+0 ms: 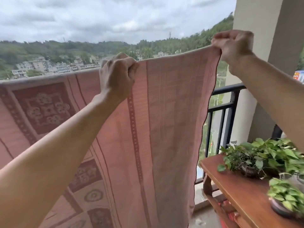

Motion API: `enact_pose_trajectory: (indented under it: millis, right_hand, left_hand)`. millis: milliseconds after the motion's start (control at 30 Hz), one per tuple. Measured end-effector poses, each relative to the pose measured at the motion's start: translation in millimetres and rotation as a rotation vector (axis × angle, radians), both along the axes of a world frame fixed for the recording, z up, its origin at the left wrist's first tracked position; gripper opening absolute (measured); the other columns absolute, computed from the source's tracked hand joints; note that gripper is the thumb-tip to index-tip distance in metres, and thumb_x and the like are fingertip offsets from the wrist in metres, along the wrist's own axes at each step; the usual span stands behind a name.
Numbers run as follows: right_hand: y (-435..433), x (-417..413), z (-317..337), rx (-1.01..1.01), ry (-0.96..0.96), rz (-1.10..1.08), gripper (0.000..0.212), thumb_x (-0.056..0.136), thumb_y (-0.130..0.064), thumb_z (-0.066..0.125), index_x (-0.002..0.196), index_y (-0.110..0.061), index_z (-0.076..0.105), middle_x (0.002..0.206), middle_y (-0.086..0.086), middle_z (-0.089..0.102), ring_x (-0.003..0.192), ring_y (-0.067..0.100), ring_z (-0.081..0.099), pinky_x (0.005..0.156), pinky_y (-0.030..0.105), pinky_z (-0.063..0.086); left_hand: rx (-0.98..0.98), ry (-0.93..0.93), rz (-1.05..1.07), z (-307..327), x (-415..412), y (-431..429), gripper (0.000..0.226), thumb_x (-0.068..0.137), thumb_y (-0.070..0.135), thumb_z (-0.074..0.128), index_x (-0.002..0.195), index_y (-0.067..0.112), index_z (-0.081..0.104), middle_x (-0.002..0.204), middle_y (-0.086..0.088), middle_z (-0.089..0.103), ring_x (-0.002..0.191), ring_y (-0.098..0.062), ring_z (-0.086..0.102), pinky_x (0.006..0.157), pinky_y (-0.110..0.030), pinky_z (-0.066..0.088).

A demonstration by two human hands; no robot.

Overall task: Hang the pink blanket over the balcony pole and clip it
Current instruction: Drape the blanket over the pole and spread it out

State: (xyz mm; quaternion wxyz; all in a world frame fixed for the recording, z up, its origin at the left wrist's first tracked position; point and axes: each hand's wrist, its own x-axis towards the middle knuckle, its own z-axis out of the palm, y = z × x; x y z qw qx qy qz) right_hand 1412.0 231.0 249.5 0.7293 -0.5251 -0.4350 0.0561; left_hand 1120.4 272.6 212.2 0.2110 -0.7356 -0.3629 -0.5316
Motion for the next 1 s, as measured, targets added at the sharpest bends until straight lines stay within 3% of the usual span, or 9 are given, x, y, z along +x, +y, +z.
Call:
enact_pose_trajectory:
  millis: [100,200,267,367,533,633,767,867,1000]
  right_hand:
    - [-2.7,4.4,-0.1,0.066,-0.031,-0.156,0.011,0.083,-0.014,0.063,0.081,-0.023,0.070,0.094,-0.002,0.072,0.077,0.006,0.066,0.069,0.021,0.055]
    - [-2.8,7.2,-31.2,-0.299,-0.397,-0.275,0.020,0.091,-0.018,0.051,0.101,-0.023,0.068,0.114,0.004,0.069,0.101,0.023,0.065,0.089,0.034,0.052]
    - [-8.6,1.0,-51.6,-0.468,-0.651,-0.383,0.029,0.092,-0.017,0.050,0.119,-0.019,0.062,0.119,0.010,0.065,0.109,0.031,0.059,0.091,0.038,0.045]
    - [-18.5,-33.7,-59.3,-0.212,-0.760,-0.424,0.032,0.094,-0.016,0.044,0.122,-0.017,0.060,0.116,0.012,0.064,0.107,0.031,0.058,0.082,0.033,0.041]
    - [-36.0,-156.7,-72.9,0.147,-1.010,0.050,0.026,0.095,-0.028,0.044,0.110,-0.022,0.063,0.108,-0.001,0.066,0.097,0.019,0.061,0.076,0.033,0.049]
    - [-42.2,-237.2,-112.4,0.155,-1.143,0.296,0.029,0.093,-0.030,0.048,0.117,-0.020,0.062,0.112,0.000,0.065,0.102,0.021,0.060,0.077,0.036,0.047]
    - [-51.9,-342.8,-152.9,0.106,-1.218,0.576,0.038,0.094,-0.036,0.050,0.127,-0.018,0.055,0.123,0.004,0.060,0.108,0.027,0.059,0.080,0.038,0.048]
    - [-67.0,-418.3,-163.9,0.110,-1.263,0.690,0.041,0.095,-0.041,0.047,0.130,-0.021,0.052,0.129,0.005,0.057,0.110,0.030,0.059,0.081,0.038,0.048]
    - [-87.1,-521.8,-175.6,0.159,-1.327,0.805,0.041,0.096,-0.042,0.044,0.131,-0.022,0.051,0.132,0.004,0.056,0.113,0.030,0.056,0.084,0.038,0.045]
  left_hand:
    - [0.089,0.011,-0.026,-11.6,5.8,-8.7,0.029,0.094,0.030,0.052,0.087,0.010,0.072,0.094,0.000,0.067,0.082,-0.015,0.055,0.078,-0.028,0.030]
    - [0.089,0.071,0.008,-25.7,2.2,-14.8,0.025,0.093,0.028,0.054,0.089,0.010,0.071,0.097,-0.003,0.066,0.092,-0.021,0.057,0.080,-0.031,0.034]
    - [0.086,0.095,0.011,-35.8,-6.7,-26.9,0.021,0.090,0.026,0.056,0.092,0.011,0.070,0.098,-0.003,0.065,0.095,-0.020,0.056,0.081,-0.028,0.032]
    - [0.054,0.110,0.064,-49.9,-28.8,-51.9,0.020,0.088,0.024,0.056,0.097,0.011,0.069,0.100,-0.004,0.064,0.093,-0.022,0.059,0.078,-0.030,0.038]
    - [-0.199,0.040,0.306,-87.2,-102.0,-88.2,0.020,0.086,0.025,0.056,0.099,0.013,0.067,0.097,-0.003,0.065,0.086,-0.026,0.062,0.069,-0.033,0.042]
    - [-0.419,0.082,0.565,-113.6,-171.5,-120.7,0.022,0.087,0.027,0.053,0.100,0.013,0.064,0.098,-0.007,0.063,0.089,-0.030,0.060,0.071,-0.035,0.040]
    - [-0.724,0.145,0.925,-136.7,-277.1,-180.9,0.034,0.087,0.032,0.053,0.116,0.017,0.060,0.116,-0.010,0.058,0.105,-0.031,0.056,0.088,-0.040,0.040]
    - [-0.814,0.082,1.113,-149.4,-351.2,-235.7,0.037,0.086,0.034,0.054,0.119,0.017,0.058,0.118,-0.011,0.057,0.109,-0.032,0.054,0.091,-0.041,0.040]
    - [-0.905,-0.035,1.280,-173.9,-448.4,-306.0,0.031,0.087,0.037,0.048,0.110,0.020,0.059,0.113,-0.012,0.060,0.101,-0.034,0.057,0.085,-0.040,0.045]
